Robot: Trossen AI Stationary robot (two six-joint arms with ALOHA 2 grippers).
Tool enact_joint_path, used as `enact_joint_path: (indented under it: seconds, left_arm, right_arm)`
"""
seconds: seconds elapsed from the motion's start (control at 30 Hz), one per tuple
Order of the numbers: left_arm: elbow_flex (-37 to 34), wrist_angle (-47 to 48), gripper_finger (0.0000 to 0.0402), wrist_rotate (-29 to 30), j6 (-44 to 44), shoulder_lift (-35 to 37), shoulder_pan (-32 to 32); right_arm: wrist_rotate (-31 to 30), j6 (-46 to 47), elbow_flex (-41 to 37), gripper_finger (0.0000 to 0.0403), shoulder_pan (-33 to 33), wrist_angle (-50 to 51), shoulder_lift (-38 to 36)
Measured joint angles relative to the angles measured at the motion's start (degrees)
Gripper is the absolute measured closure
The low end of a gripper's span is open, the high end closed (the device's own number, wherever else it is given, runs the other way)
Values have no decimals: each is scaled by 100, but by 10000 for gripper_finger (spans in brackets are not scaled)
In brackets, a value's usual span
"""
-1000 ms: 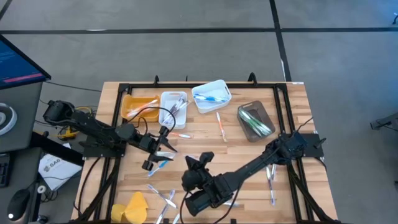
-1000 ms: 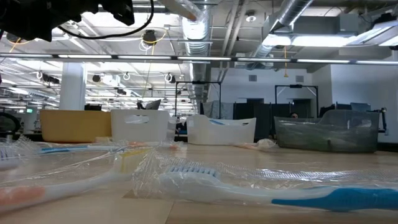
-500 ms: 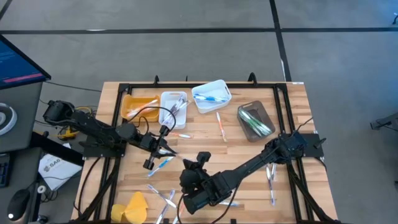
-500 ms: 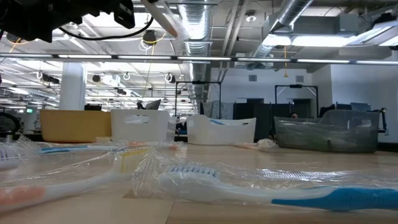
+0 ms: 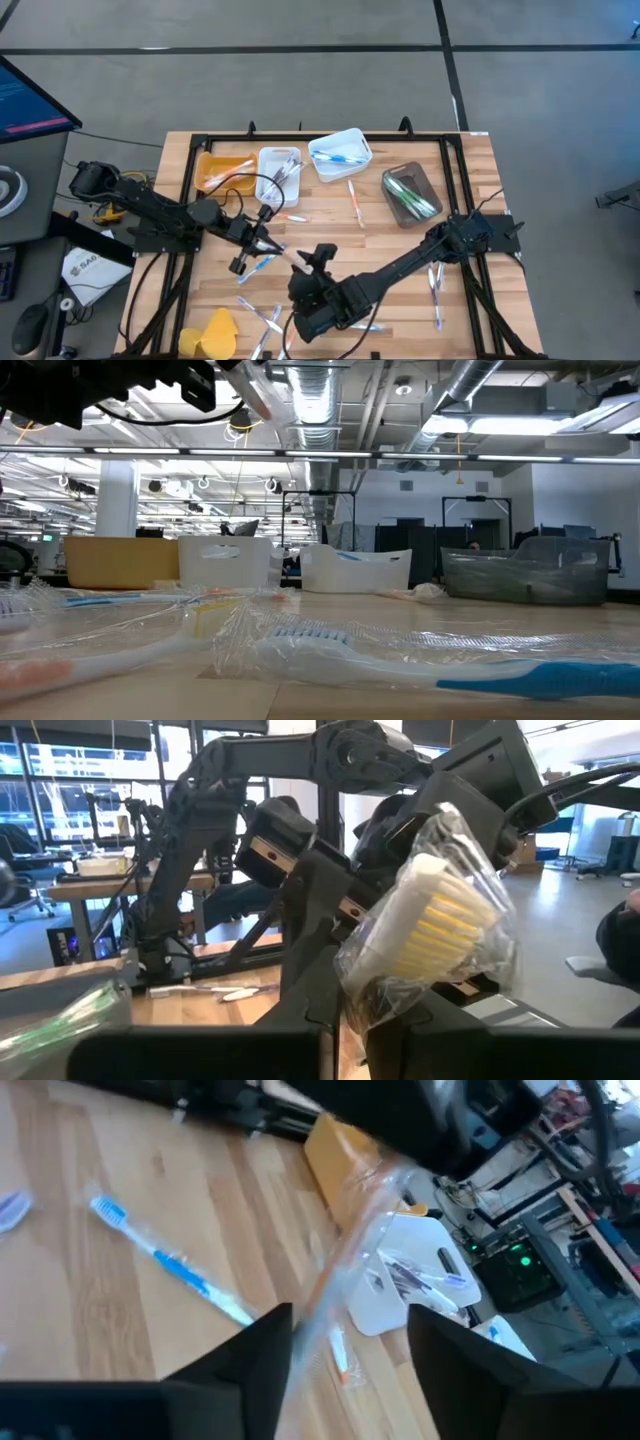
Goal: Pick & Place Toothbrushes
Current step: Put the orange toothbrush into the yellow bin
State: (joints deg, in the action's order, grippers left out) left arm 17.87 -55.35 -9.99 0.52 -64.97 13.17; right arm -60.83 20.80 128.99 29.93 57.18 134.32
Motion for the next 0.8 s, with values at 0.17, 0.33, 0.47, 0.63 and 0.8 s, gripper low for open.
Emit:
enact_joint_path:
  seconds: [0.17,0.33,0.47,0.63,0.8]
  left_arm:
    - [0,5,391,3,-5,15,0]
    - [0,-9,392,-232,-137,15,2]
    - [0,-2,392,-351,-145,15,2]
    - [0,35,392,-349,-282,131,1]
    - [62,782,392,-350,-192,693,-113]
  right_arm:
    - [233,-311,0,175,91,138,2]
    - [-276,392,-4,165,332,652,-35]
    - [-946,1602,57,165,564,1605,-110]
    - [-994,3130,131,165,785,2691,-142]
    - [-971,3857,109,165,934,2954,-151]
